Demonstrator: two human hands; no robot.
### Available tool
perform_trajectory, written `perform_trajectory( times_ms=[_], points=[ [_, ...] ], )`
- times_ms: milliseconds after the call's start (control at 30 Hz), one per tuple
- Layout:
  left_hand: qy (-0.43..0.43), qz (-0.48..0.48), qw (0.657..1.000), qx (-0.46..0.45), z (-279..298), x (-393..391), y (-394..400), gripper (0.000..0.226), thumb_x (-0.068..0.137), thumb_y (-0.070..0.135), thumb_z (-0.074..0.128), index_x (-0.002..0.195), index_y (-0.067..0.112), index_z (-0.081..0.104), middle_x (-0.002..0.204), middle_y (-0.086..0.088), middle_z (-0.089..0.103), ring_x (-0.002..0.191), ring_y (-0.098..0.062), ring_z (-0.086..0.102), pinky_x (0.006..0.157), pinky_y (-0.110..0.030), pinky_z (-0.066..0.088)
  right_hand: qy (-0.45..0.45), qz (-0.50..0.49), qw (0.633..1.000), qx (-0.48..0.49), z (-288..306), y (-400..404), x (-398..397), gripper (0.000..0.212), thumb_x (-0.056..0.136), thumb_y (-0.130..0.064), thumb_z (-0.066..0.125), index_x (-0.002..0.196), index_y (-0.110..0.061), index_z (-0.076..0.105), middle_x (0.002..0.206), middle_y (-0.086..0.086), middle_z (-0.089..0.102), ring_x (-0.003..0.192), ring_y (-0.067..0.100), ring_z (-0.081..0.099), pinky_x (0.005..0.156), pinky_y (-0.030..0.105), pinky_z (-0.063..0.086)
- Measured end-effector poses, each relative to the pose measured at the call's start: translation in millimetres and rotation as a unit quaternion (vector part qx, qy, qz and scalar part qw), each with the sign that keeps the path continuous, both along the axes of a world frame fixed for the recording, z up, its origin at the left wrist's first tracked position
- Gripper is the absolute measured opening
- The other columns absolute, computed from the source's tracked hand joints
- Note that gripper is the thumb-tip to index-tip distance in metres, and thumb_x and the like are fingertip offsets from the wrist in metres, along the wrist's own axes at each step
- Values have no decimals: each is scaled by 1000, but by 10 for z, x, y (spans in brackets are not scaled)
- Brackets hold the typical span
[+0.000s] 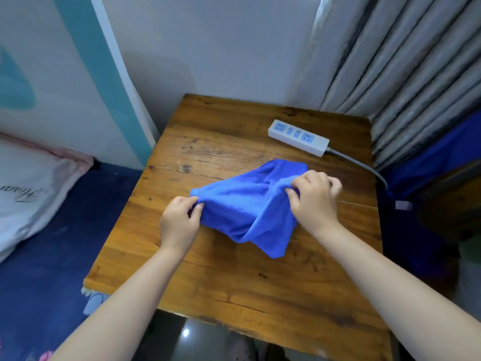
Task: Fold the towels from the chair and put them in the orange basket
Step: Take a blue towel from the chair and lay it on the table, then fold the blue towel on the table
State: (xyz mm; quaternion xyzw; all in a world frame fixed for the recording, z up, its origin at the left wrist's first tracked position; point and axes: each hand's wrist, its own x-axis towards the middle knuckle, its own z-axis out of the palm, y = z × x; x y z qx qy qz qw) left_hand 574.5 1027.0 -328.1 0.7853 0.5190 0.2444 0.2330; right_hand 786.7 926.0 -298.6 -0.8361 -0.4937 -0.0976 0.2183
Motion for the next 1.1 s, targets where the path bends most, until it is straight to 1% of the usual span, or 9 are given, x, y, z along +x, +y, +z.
perform_trajectory(
  times_ms=[100, 167, 300, 400, 533, 633, 733, 933, 1100],
  points=[
    [84, -66, 994, 22, -51, -276, -130, 23, 73, 18, 58, 77, 0, 72, 70, -16, 66, 68, -30, 66, 56, -28, 48, 77, 53, 989, -112, 139, -164, -245, 21, 78, -21, 56, 57, -20, 52, 63, 0, 54, 78, 28, 61, 74, 32, 20],
    [168, -85, 982, -26, -160, -490, -247, 22, 79, 19, 59, 80, 2, 72, 76, -16, 65, 75, -33, 66, 58, -35, 50, 189, 54, 943, -267, -7, -453, -428, 36, 90, -27, 49, 57, -21, 35, 71, -5, 47, 99, 22, 57, 80, 31, 23],
    [389, -91, 906, -137, -371, -804, -453, 22, 92, 20, 49, 100, 6, 64, 108, -13, 59, 105, -30, 57, 77, -36, 45, 169, 77, 861, -473, -511, -1061, -628, 42, 94, -25, 41, 57, -23, 21, 85, -2, 50, 113, 19, 53, 101, 36, 25],
    [465, -108, 862, -169, -444, -850, -543, 23, 93, 18, 45, 106, 7, 60, 115, -11, 57, 110, -30, 56, 81, -35, 46, 214, 84, 803, -550, -679, -1175, -530, 38, 93, -22, 41, 58, -22, 26, 91, 1, 53, 115, 22, 53, 88, 32, 32],
    [507, -109, 831, -203, -452, -764, -505, 24, 92, 15, 44, 111, 8, 57, 121, -9, 56, 113, -28, 56, 85, -33, 47, 242, 76, 824, -507, -665, -961, -239, 29, 89, -24, 50, 61, -22, 42, 110, 13, 66, 105, 25, 60, 71, 26, 38],
    [478, -89, 854, -185, -436, -570, -425, 33, 95, 30, 42, 119, 8, 51, 124, -10, 51, 118, -28, 51, 90, -35, 45, 228, 38, 876, -424, -626, -654, -67, 14, 90, -22, 49, 83, -13, 57, 108, 14, 65, 103, 29, 59, 74, 31, 43],
    [434, -96, 884, -148, -449, -226, -345, 36, 96, 31, 39, 125, 12, 47, 126, -8, 48, 121, -26, 46, 91, -36, 44, 272, 0, 909, -315, -647, -325, 63, 22, 88, -15, 50, 102, -2, 61, 111, 17, 60, 105, 31, 56, 82, 31, 42],
    [376, -105, 909, -143, -501, 428, -124, 34, 94, 23, 39, 123, 8, 49, 124, -10, 49, 117, -27, 46, 87, -36, 44, 387, -49, 897, -207, -777, 40, 203, 24, 84, -13, 58, 105, -2, 51, 107, 16, 58, 103, 33, 55, 71, 29, 34],
    [328, -109, 931, -119, -494, 887, 159, 40, 94, 17, 40, 133, 10, 41, 129, -11, 46, 121, -29, 43, 92, -38, 42, 394, -29, 892, -221, -797, 152, 272, 38, 83, -8, 56, 120, -8, 52, 80, 0, 55, 106, 33, 57, 87, 34, 41]
  ],
)
